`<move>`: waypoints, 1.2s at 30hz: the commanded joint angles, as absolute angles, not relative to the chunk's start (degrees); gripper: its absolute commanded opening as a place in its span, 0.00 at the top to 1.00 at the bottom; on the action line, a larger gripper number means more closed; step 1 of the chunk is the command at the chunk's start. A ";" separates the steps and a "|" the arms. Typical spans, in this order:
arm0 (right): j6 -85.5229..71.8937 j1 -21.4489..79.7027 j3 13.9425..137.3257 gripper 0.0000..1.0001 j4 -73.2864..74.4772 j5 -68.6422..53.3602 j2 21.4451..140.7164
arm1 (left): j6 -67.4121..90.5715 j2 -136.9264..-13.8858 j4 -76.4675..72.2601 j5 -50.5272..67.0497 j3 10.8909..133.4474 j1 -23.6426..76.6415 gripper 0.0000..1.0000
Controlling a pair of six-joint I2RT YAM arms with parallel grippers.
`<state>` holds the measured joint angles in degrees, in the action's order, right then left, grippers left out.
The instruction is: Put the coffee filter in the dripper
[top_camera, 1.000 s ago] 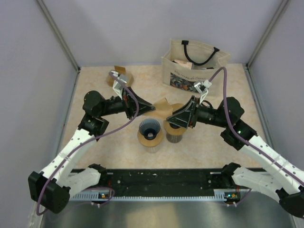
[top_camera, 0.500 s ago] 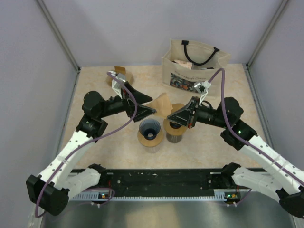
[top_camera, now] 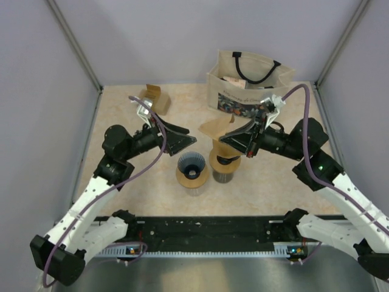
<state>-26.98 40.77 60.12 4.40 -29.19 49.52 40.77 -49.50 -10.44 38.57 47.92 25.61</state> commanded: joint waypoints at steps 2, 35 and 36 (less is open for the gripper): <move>-23.73 41.22 65.39 1.00 3.70 -29.62 51.50 | 60.44 -52.90 -25.55 42.01 47.20 25.66 0.01; -29.88 41.22 55.99 1.00 -6.86 -38.24 53.97 | 84.99 -64.60 -47.54 38.84 44.56 26.45 0.42; -29.45 41.22 55.99 1.00 -6.16 -37.62 53.62 | 84.99 -64.77 -48.07 38.93 44.47 26.37 0.51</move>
